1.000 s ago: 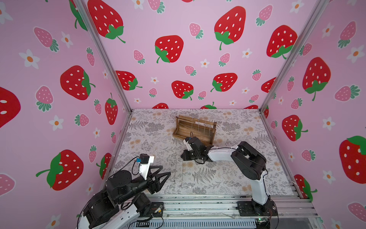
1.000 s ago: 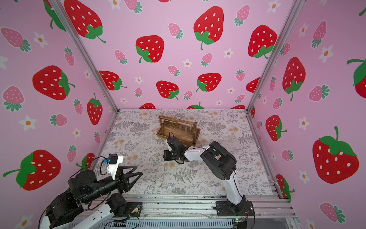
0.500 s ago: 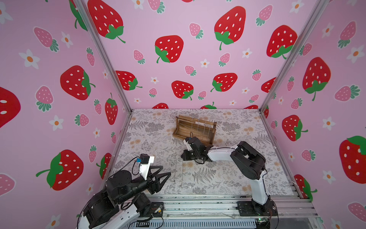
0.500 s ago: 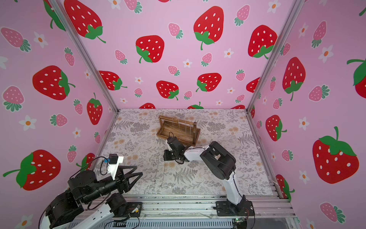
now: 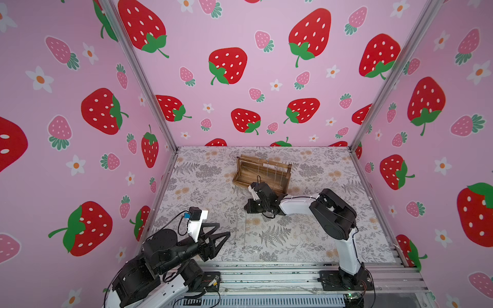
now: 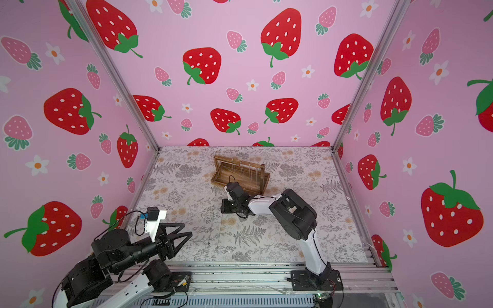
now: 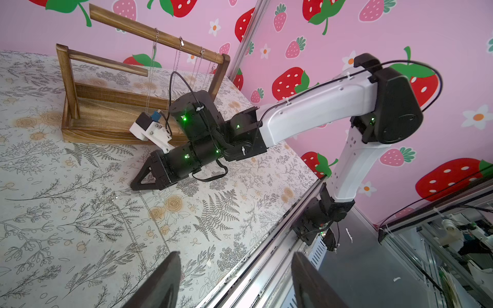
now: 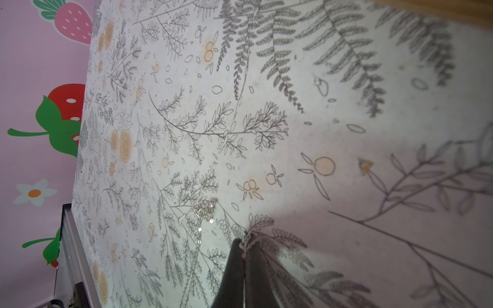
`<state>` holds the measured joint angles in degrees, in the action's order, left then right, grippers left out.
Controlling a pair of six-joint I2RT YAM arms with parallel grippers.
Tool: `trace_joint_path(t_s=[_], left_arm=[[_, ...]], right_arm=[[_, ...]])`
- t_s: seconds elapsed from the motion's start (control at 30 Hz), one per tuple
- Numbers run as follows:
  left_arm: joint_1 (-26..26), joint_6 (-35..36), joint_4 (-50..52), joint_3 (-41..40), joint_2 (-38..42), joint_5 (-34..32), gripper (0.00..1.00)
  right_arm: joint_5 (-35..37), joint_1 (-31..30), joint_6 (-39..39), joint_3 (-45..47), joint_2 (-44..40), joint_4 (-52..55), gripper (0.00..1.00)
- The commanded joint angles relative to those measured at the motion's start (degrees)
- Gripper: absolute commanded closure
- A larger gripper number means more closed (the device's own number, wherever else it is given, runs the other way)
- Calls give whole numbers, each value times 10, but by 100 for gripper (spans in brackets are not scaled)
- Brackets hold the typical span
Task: Take the necklace off the jewelry display stand
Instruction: Place the necklace at the center of the board.
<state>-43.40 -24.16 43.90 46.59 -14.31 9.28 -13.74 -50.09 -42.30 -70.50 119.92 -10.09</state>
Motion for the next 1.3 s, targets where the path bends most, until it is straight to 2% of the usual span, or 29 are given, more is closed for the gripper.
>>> trace_joint_path(t_s=[0.0,0.03,0.23,0.53,1.27], left_arm=[[-1,7,-10,-1,4,7,33],[-2,7,-10,-1,5,7,33],[-1,7,-9,0,9,5,33],[-2,6,-9,-2,13,2,33],[-1,3,-7,-2,12,-4,33]], right_arm=[[-7,3,-6,-12,15,7,100],[-8,2,-6,-13,16,7,100],[-8,3,-8,-12,14,6,84],[-3,3,-7,-7,3,6,75],[18,3,6,27,-62,12,74]])
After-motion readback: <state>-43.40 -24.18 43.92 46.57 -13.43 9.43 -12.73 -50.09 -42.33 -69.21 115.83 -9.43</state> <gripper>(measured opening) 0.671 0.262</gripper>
